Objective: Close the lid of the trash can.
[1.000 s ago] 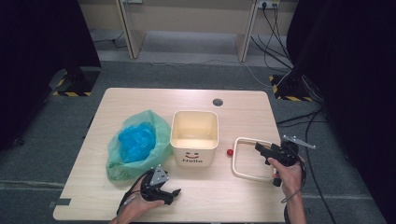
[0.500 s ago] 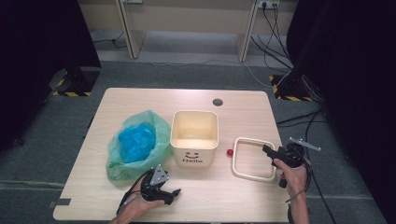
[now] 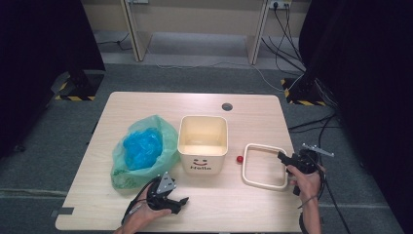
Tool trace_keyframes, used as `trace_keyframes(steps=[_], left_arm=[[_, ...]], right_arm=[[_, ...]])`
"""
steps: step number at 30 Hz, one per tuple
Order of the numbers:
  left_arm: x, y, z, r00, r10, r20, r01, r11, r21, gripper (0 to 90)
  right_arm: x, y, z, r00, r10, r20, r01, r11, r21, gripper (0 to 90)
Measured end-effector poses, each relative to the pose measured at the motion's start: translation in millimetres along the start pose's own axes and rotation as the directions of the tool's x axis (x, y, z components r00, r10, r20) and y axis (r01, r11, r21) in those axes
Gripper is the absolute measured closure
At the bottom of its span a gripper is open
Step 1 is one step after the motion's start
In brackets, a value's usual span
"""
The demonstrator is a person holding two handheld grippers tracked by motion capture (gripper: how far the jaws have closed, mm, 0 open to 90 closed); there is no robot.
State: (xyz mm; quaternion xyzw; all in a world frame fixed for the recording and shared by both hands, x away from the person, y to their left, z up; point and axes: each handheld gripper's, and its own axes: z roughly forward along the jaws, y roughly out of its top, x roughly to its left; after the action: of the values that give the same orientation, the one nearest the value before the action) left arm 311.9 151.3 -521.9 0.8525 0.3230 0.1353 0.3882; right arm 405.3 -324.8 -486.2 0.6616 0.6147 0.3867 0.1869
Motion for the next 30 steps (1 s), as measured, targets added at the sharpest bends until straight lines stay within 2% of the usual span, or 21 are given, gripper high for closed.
trace_keyframes(steps=[6,11,16,17,21,30], left_arm=[[0.0,0.0,0.0,1.0,0.0,0.0,0.0,1.0,0.0,15.2],[0.0,0.0,0.0,1.0,0.0,0.0,0.0,1.0,0.0,15.2],[0.0,0.0,0.0,1.0,0.0,0.0,0.0,1.0,0.0,15.2],[0.0,0.0,0.0,1.0,0.0,0.0,0.0,1.0,0.0,15.2],[0.0,0.0,0.0,1.0,0.0,0.0,0.0,1.0,0.0,15.2],[0.0,0.0,0.0,1.0,0.0,0.0,0.0,1.0,0.0,15.2]], right_arm=[[-4.4,-4.5,7.6,0.9989,-0.024,0.04,0.022,0.999,0.036,45.6],[-6.5,-8.1,12.6,0.9981,-0.036,0.05,0.033,0.998,0.06,53.2],[-8.0,-9.5,14.2,0.9953,-0.068,0.068,0.063,0.996,0.064,67.5],[-7.3,-9.8,14.6,0.9931,-0.093,0.071,0.088,0.994,0.069,72.8],[-5.8,-9.0,15.5,0.9905,-0.109,0.084,0.103,0.992,0.075,75.9],[-6.4,-9.4,14.7,0.995,-0.065,0.077,0.06,0.996,0.061,78.7]])
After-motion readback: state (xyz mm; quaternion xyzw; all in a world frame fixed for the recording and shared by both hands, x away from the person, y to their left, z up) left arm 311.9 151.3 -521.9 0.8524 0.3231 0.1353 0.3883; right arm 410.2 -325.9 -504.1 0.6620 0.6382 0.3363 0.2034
